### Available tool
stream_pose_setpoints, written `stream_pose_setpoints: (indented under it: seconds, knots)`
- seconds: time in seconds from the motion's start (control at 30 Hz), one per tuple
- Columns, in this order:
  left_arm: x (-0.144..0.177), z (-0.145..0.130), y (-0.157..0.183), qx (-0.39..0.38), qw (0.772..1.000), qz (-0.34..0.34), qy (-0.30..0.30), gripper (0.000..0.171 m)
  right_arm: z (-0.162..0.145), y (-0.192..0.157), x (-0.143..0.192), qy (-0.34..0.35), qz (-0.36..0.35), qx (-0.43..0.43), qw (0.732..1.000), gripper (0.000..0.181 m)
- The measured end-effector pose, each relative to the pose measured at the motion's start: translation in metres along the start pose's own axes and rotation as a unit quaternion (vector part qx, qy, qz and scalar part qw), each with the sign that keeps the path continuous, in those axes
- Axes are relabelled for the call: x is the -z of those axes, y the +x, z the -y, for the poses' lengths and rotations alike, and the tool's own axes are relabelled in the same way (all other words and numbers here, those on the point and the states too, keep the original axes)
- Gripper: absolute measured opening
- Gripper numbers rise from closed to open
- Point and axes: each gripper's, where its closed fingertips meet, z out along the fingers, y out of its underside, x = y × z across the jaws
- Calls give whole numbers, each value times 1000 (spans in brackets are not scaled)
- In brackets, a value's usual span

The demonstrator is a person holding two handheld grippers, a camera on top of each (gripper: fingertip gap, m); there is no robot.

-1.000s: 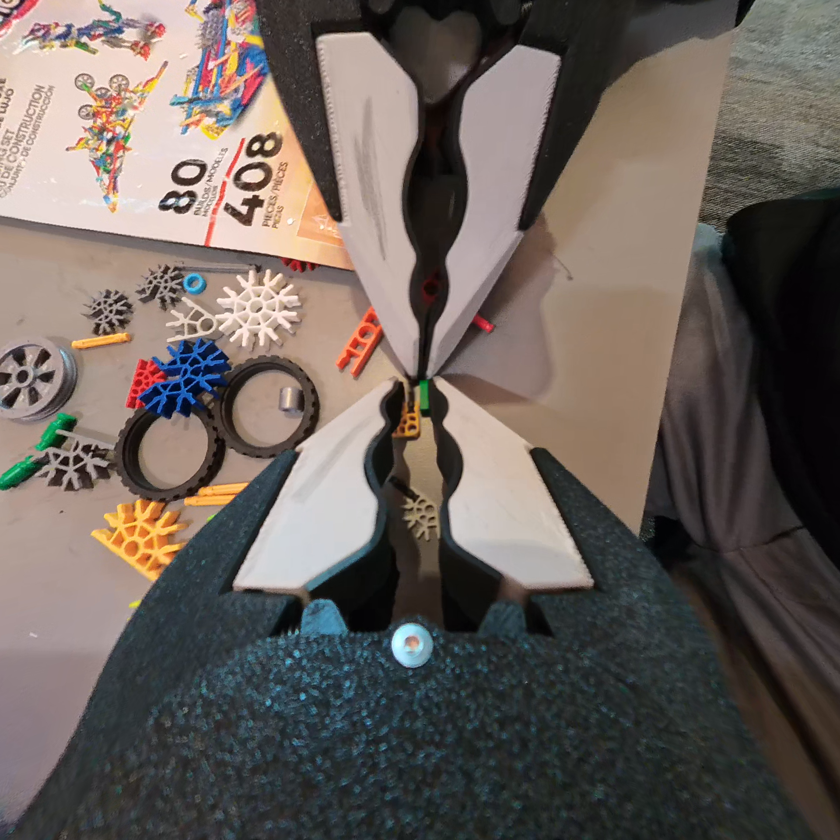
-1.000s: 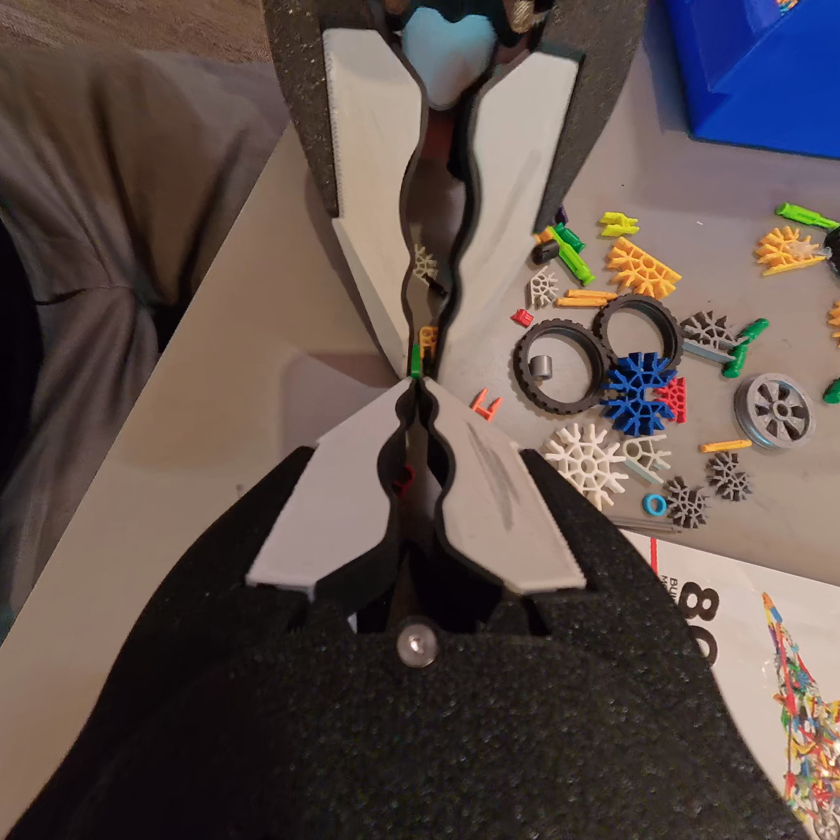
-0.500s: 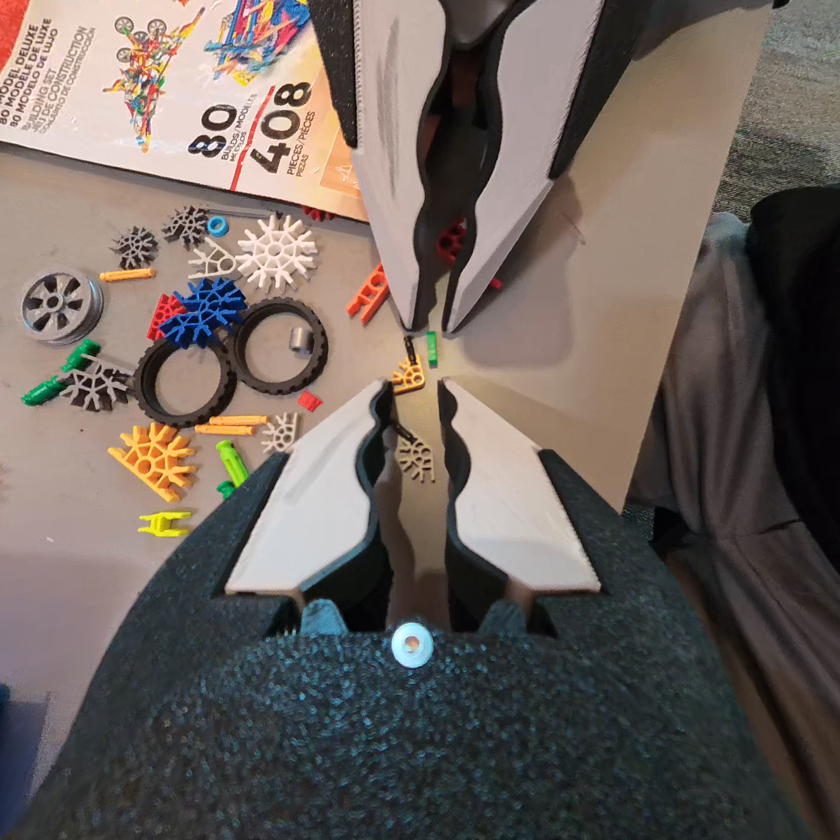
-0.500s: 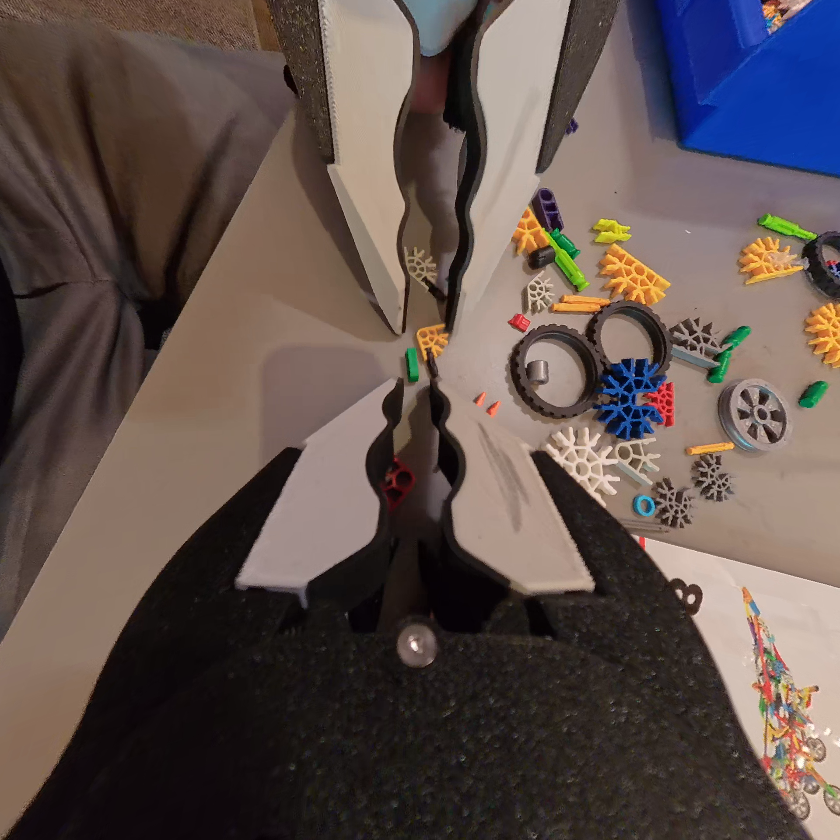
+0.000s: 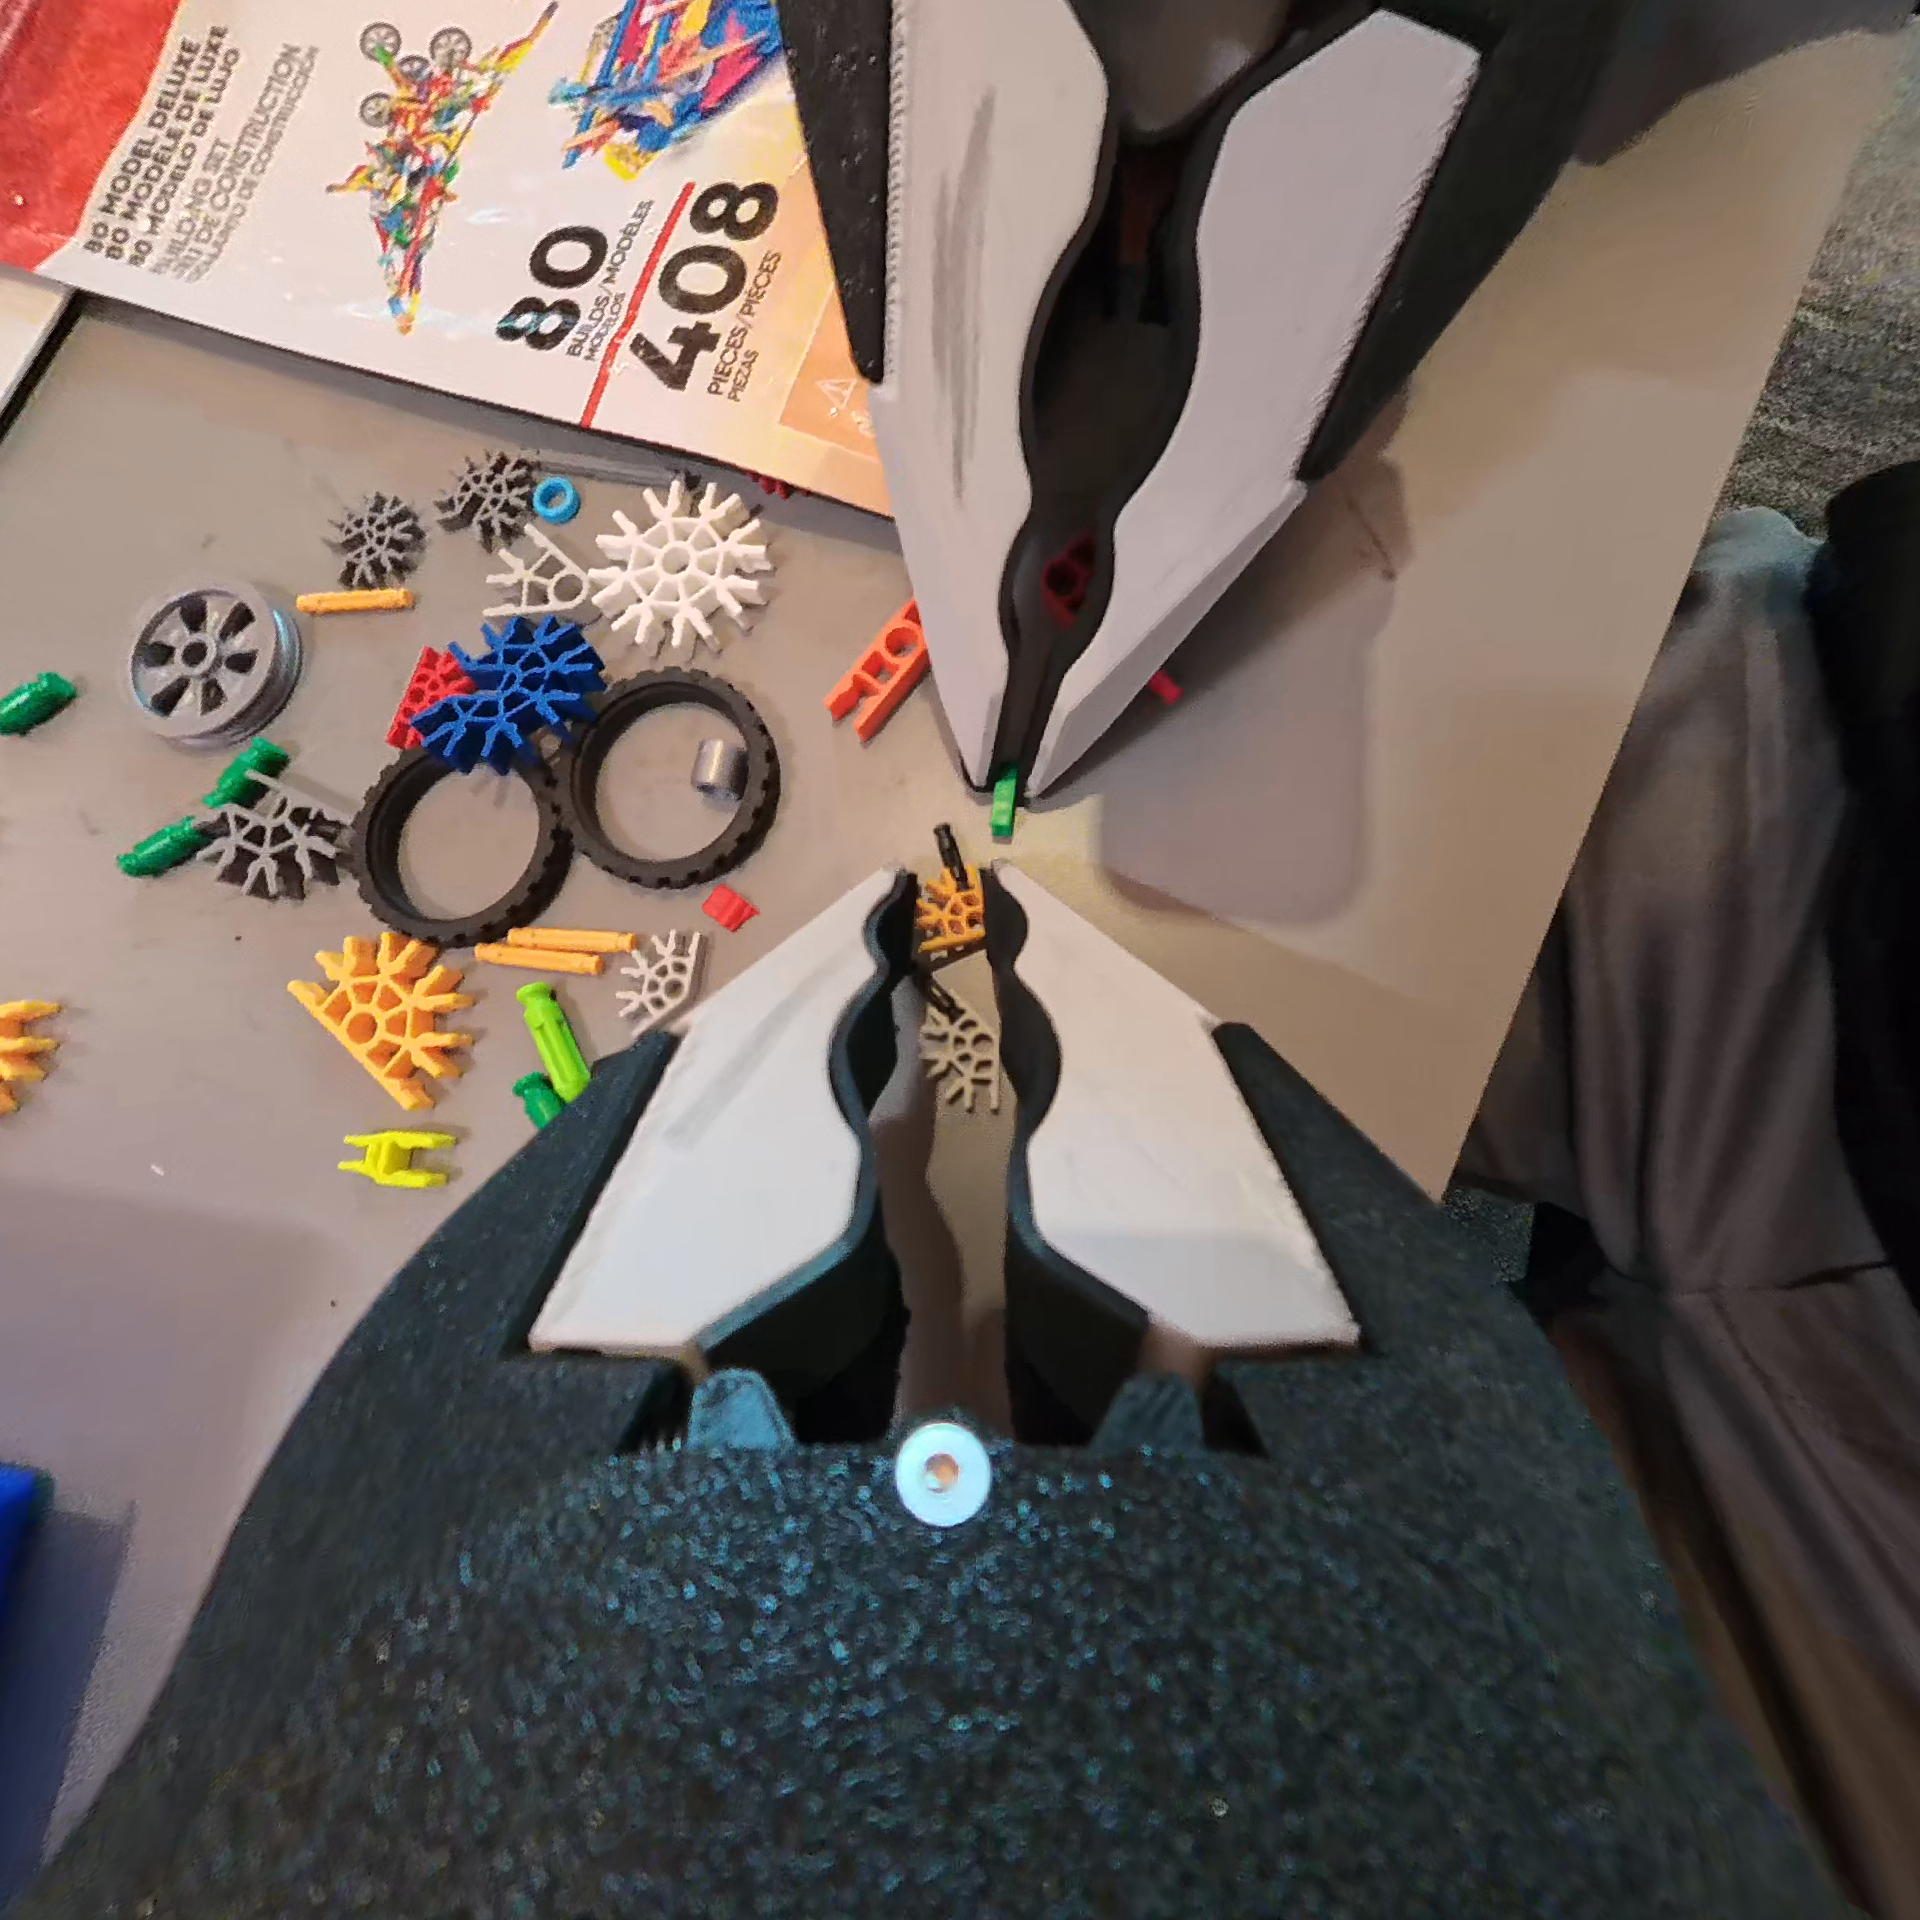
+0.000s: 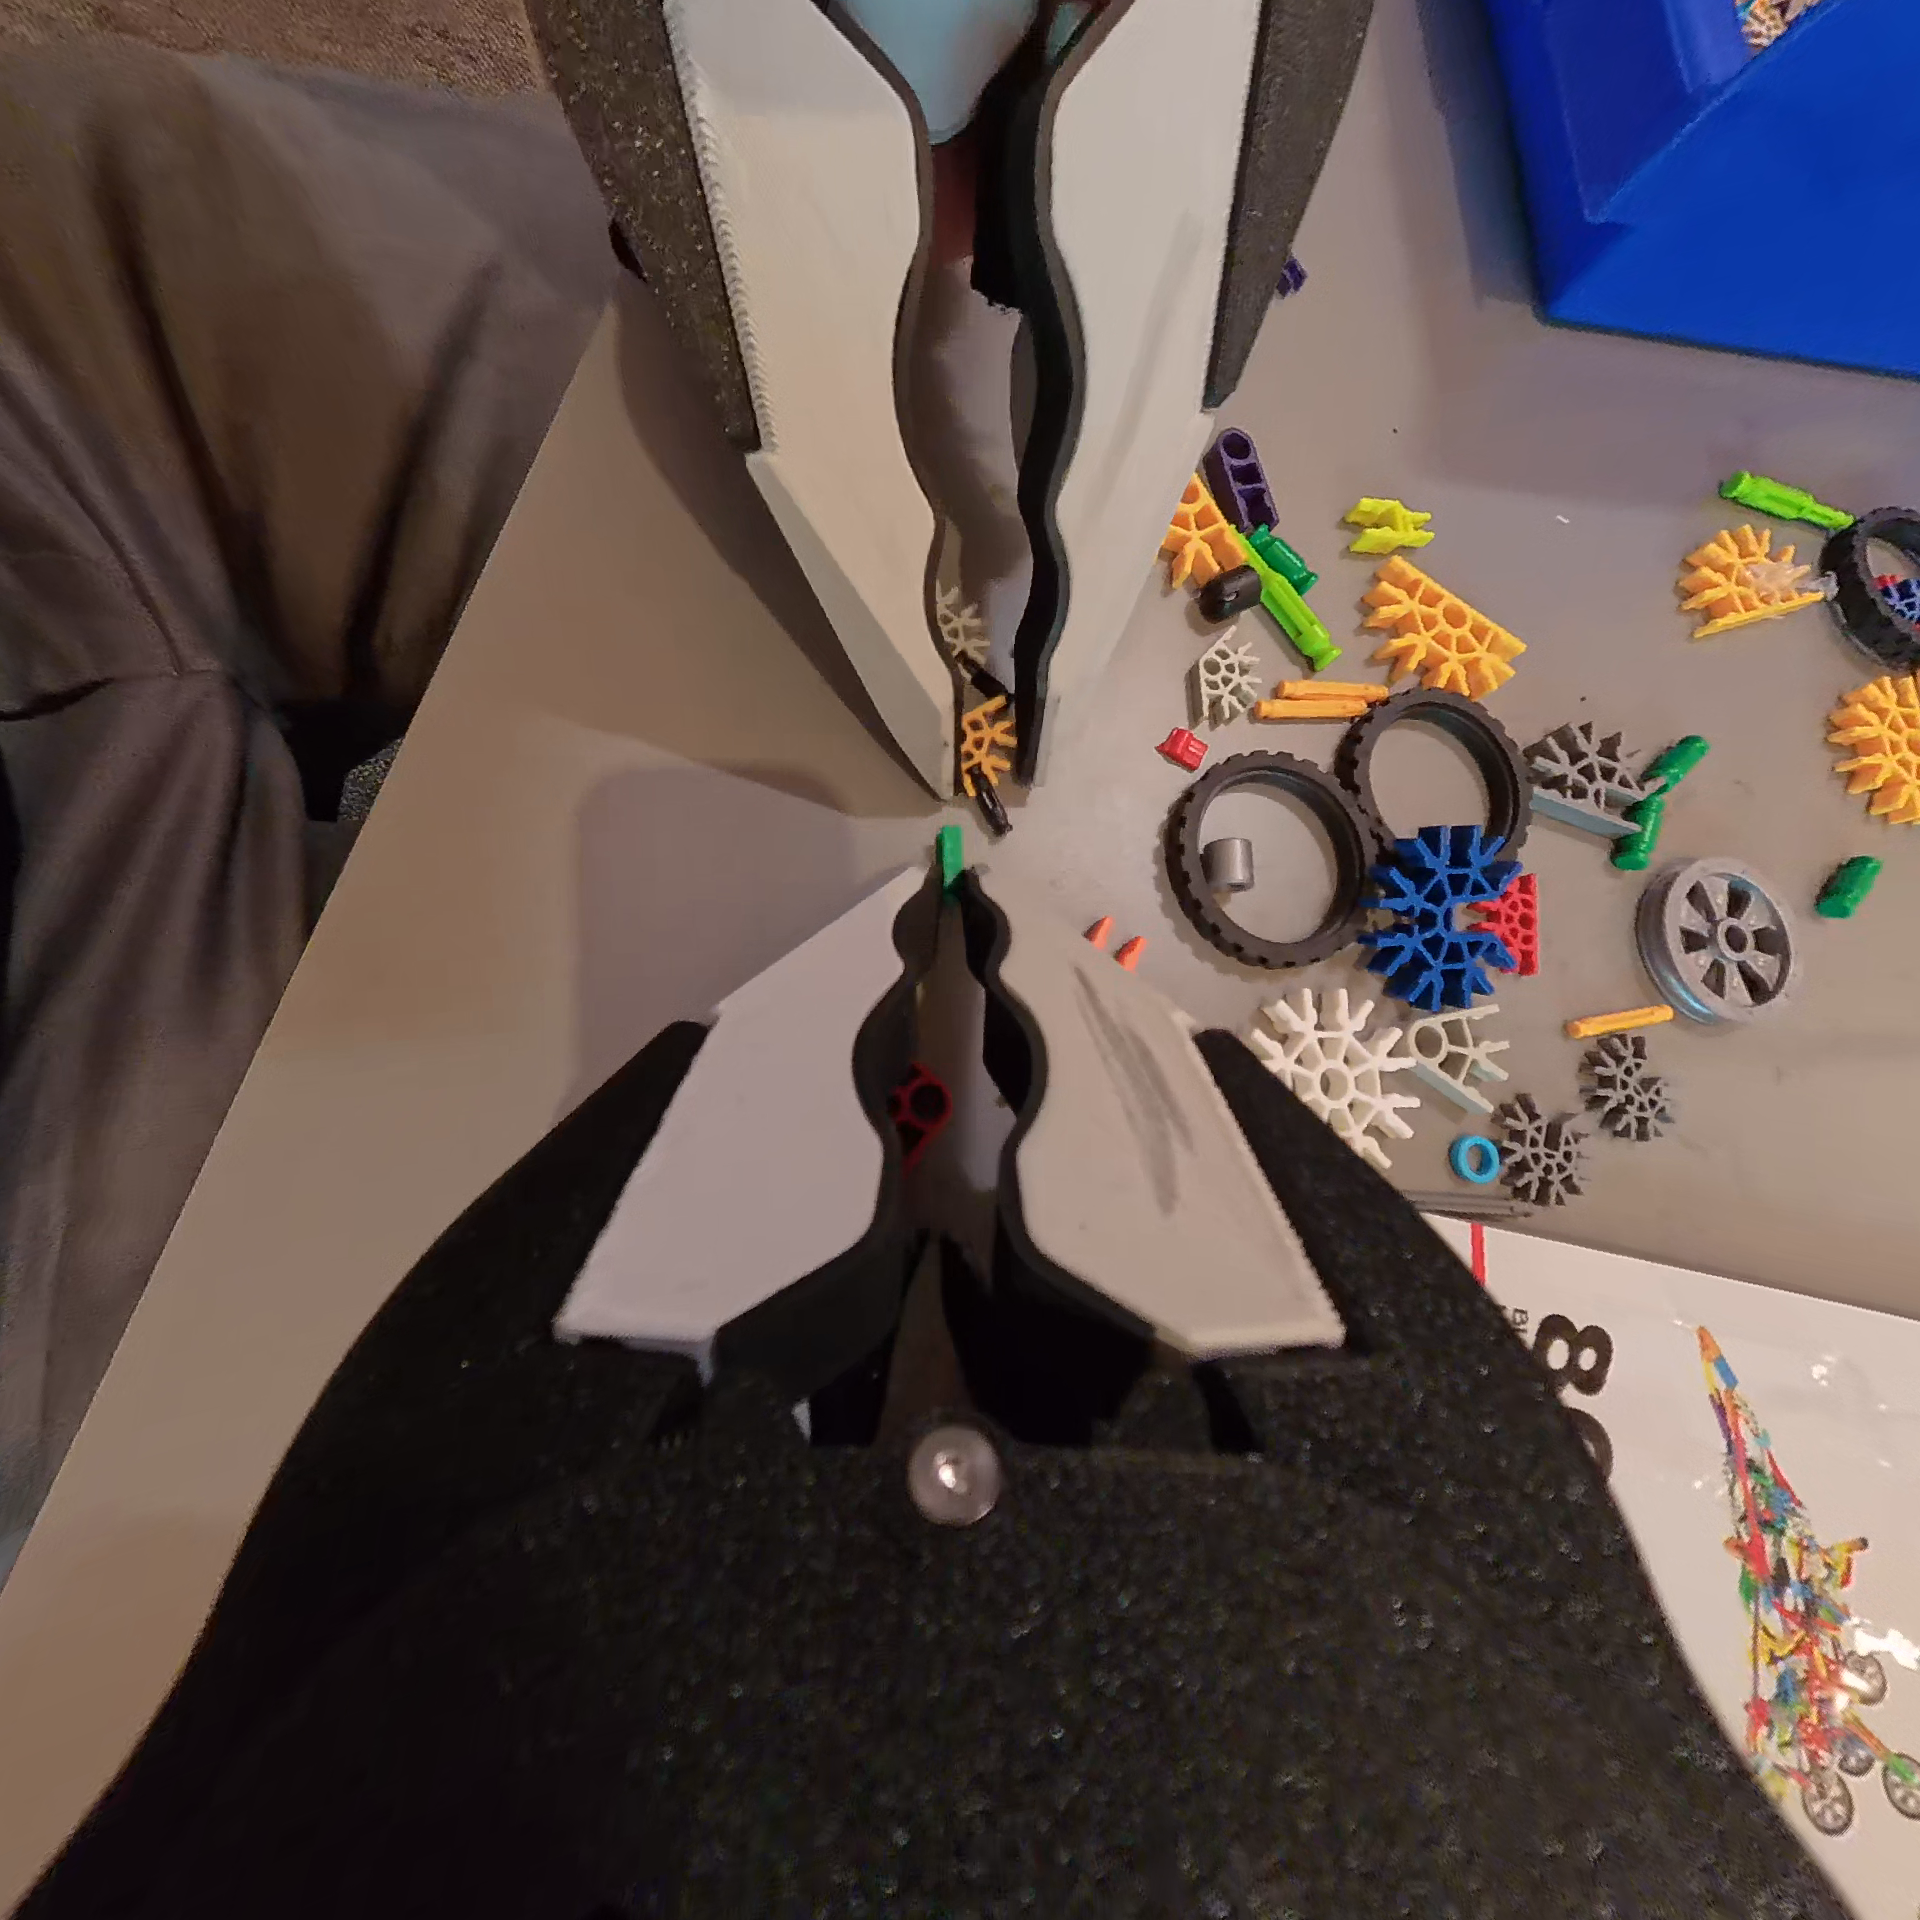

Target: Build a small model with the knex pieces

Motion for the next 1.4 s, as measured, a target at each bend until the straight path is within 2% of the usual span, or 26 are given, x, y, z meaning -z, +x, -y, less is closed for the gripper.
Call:
stream_pose_setpoints:
  seconds: [0.47,0.87,1.17,1.4]
  knots:
    - [-2,2,0,60,996,65,-4,10,2,5,-4,-14,-24,-80,996,1]
    - [-2,1,-5,142,980,137,-19,9,4,11,-7,-24,-65,-118,991,0]
    - [-2,1,-6,163,976,145,-10,8,5,14,-8,-23,-87,-123,988,0]
    - [-3,3,-5,147,980,131,-5,8,6,14,-9,-16,-76,-129,989,0]
